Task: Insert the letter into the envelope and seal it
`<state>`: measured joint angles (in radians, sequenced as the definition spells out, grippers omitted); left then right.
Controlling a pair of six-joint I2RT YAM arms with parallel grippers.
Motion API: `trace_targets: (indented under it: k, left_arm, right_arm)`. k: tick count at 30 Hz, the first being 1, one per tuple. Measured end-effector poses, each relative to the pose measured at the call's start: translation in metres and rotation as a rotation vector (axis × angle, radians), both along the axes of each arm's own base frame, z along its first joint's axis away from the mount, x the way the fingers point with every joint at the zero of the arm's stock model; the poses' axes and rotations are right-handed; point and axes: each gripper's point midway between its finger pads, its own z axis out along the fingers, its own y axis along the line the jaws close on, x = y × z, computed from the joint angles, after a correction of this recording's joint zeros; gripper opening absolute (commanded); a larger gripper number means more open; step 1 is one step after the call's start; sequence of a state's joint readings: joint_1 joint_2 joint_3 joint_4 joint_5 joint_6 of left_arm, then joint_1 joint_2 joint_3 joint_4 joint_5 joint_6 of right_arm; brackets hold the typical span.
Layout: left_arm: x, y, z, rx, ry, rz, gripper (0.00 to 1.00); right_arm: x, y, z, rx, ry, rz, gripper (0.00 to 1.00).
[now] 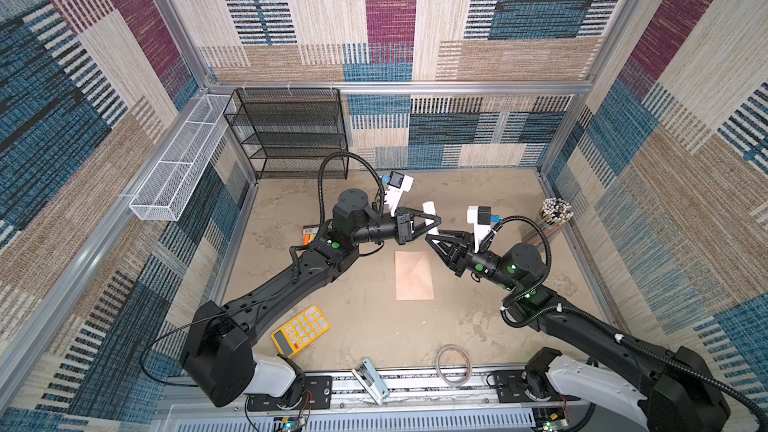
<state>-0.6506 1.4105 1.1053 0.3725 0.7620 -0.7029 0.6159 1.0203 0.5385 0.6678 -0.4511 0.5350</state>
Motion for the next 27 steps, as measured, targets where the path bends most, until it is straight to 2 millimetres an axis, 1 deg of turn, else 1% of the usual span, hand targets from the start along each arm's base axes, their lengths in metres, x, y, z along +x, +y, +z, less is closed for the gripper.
trace_targets:
  k: [2,4,7,14,17,24,27]
  left_arm:
    - [0.0,0.0,0.002,0.003,0.004,-0.003,0.01]
    - [-0.001,0.001,0.003,0.011,0.003,-0.002,0.0]
    - [-0.003,0.003,0.002,0.034,-0.008,0.008,0.0]
    - [-0.003,0.007,-0.004,0.078,-0.022,0.026,0.0]
    - [-0.003,0.008,-0.005,0.084,-0.028,0.032,0.0]
    - [-0.001,0.008,-0.006,0.09,-0.046,0.043,0.0]
    - [0.001,0.008,-0.007,0.093,-0.045,0.047,0.0]
  right_arm:
    - [-0.001,0.002,-0.003,-0.031,-0.009,0.009,0.5]
    - [-0.001,0.003,-0.006,-0.052,-0.008,0.013,0.49]
    - [-0.004,0.003,-0.011,-0.087,-0.022,0.016,0.44]
    - [-0.008,0.003,-0.012,-0.115,-0.048,0.035,0.35]
    - [-0.008,0.004,-0.009,-0.114,-0.055,0.035,0.3]
    - [-0.007,0.005,-0.011,-0.123,-0.042,0.043,0.19]
    - [-0.006,0.006,-0.012,-0.127,-0.035,0.048,0.17]
